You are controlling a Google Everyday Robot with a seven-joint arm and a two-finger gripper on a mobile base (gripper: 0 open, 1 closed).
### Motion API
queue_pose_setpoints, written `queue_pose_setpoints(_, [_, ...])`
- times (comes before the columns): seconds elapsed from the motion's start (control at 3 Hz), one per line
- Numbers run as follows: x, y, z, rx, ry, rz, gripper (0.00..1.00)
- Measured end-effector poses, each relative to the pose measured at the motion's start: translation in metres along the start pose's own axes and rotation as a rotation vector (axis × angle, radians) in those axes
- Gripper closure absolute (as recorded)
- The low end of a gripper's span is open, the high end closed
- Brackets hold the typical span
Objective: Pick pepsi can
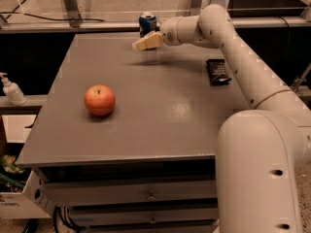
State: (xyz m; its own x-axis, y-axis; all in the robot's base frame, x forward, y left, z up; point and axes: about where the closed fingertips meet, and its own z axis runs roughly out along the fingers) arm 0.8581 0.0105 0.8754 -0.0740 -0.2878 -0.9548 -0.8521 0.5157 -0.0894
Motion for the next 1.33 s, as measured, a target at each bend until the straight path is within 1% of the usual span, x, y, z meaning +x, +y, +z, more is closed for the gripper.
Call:
queue_pose_setpoints(0.33, [-0.006, -0.017, 0.015, 0.033, -0.026, 0.015, 0.16])
queue_pose_setpoints(0.67, [-0.011, -0.033, 0.018, 0.068, -0.046, 0.021, 0.40])
queue_pose_setpoints(1.0, [-0.011, -0.045, 0.009, 0.098, -0.059, 0.031, 0.63])
queue_pose_setpoints(1.33, [-0.029, -0.034, -0.006, 0.067, -0.089, 0.043, 0.86])
